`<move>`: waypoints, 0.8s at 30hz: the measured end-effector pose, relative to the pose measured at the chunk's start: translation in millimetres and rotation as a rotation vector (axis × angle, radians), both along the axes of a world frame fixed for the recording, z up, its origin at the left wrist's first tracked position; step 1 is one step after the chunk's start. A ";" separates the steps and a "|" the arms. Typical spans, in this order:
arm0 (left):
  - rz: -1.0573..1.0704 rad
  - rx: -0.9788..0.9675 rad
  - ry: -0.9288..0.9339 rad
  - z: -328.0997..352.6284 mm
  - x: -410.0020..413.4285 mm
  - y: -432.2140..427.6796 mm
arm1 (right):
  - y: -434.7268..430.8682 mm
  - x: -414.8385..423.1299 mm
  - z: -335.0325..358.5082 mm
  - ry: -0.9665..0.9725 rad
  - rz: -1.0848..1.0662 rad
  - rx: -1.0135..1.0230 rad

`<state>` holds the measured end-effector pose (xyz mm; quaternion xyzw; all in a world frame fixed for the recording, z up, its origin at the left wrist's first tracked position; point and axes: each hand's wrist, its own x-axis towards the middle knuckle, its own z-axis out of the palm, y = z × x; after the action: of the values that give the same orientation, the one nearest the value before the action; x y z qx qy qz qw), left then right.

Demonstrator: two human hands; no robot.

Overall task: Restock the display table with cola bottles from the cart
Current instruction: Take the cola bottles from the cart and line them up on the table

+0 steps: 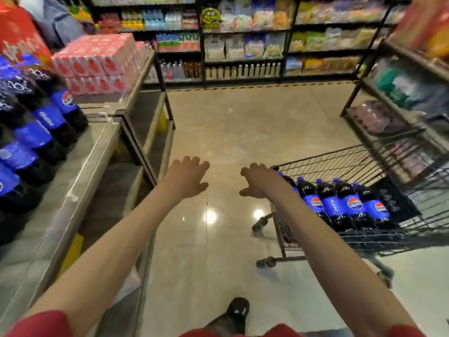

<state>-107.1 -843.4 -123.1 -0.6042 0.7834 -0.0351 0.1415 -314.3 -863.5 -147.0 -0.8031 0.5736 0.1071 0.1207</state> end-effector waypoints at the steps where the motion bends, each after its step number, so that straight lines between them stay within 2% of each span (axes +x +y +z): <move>1: -0.037 -0.002 -0.010 -5.1 -12.6 -14.6 | -6.0 -14.5 -2.4 0.004 -0.030 0.002; 7: -0.243 0.043 -0.015 -24.8 -95.5 -81.9 | -27.2 -98.3 -16.7 0.032 -0.230 0.048; 13: -0.369 0.121 0.021 -46.5 -169.8 -113.9 | -29.0 -166.3 -31.5 0.013 -0.375 0.128; 18: -0.400 0.148 0.041 -63.7 -224.4 -127.8 | -25.1 -217.7 -49.7 -0.011 -0.441 0.167; 24: -0.323 0.212 0.043 -95.5 -278.3 -141.7 | -36.1 -273.5 -81.0 -0.053 -0.435 0.246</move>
<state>-385.4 -985.1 -218.6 -0.4530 0.8722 0.0386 0.1802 -587.8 -899.6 -228.0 -0.6424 0.7123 0.1266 0.2527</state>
